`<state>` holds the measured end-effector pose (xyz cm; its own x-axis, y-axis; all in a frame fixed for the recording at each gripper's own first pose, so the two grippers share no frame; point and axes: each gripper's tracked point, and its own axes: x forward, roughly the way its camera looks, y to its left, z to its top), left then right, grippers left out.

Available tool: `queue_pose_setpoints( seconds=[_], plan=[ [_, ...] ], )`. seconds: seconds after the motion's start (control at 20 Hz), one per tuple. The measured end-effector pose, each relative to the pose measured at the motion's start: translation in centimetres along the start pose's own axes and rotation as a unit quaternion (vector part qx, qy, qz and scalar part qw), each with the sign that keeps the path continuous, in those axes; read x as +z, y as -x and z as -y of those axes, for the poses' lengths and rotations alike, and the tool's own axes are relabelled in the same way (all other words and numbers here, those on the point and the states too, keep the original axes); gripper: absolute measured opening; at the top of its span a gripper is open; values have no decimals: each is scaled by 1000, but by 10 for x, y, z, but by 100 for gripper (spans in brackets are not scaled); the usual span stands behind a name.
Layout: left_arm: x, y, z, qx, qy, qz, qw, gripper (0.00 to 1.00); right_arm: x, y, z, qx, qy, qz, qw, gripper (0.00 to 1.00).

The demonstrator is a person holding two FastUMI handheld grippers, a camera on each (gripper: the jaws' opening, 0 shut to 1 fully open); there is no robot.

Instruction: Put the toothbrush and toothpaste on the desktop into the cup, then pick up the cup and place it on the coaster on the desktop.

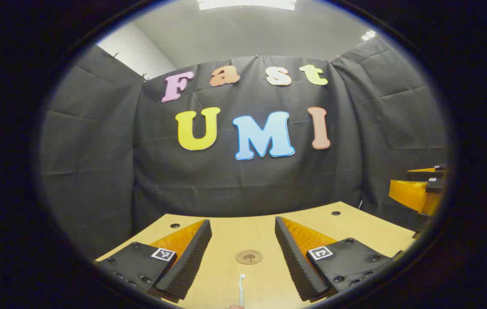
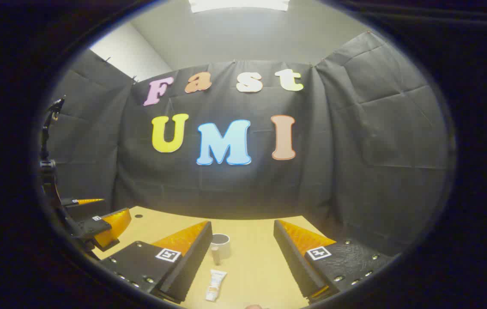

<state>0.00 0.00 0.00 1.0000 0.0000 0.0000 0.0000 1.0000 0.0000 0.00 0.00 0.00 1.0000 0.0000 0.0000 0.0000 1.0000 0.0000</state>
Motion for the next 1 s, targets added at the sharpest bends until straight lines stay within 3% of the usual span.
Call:
queue_pose_setpoints(
  seconds=[0.35,0.4,1.0],
  plan=[
    [0,-8,-11,50,54,-4,997,94,0,-26,-20,63,51,0,997,91],
    [-1,-12,-8,49,59,-10,997,98,-1,-29,-21,66,47,-1,997,91],
    [-13,-54,-18,21,52,-24,998,99,-26,-54,-41,66,62,-51,995,91]
  ],
)
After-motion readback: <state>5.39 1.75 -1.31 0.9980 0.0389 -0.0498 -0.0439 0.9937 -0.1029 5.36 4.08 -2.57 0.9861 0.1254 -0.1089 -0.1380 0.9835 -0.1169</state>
